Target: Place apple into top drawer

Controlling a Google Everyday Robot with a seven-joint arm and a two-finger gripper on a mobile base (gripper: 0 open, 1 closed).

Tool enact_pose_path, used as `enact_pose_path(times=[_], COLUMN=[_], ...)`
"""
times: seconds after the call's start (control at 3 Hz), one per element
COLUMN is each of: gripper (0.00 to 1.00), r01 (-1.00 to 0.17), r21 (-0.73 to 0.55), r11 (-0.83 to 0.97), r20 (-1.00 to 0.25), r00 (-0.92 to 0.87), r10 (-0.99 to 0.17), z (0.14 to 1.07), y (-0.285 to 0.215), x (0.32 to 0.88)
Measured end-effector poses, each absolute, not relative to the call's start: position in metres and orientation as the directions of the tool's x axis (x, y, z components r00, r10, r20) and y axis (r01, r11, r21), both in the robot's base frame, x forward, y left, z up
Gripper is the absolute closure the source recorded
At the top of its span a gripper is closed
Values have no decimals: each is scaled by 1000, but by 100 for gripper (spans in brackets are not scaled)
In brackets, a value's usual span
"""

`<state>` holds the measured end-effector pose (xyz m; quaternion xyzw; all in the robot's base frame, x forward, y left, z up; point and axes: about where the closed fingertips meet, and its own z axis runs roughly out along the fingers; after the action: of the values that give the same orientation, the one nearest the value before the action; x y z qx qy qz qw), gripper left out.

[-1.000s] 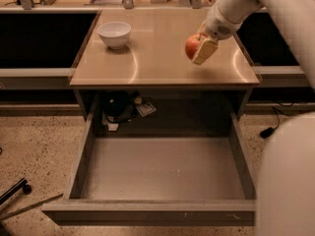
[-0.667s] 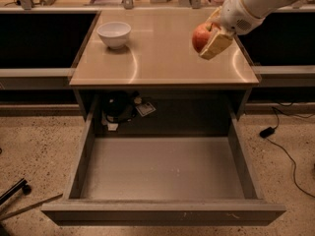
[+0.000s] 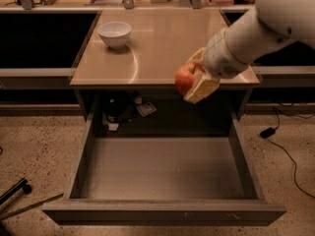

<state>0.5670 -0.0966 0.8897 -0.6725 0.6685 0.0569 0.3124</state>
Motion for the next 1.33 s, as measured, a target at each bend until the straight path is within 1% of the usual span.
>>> enact_pose_path(times=[0.33,0.67,1.33], gripper=[100,100,100], r01=[-957,-957,-980], r21=[-283,-283,-181], r11=[56,56,77], r20=[-475,-475,-523], r00=[89,89,29], r10=[-875,-875,-852], z=[855,855,772], y=[-91,-91,-65], x=[550,550,527])
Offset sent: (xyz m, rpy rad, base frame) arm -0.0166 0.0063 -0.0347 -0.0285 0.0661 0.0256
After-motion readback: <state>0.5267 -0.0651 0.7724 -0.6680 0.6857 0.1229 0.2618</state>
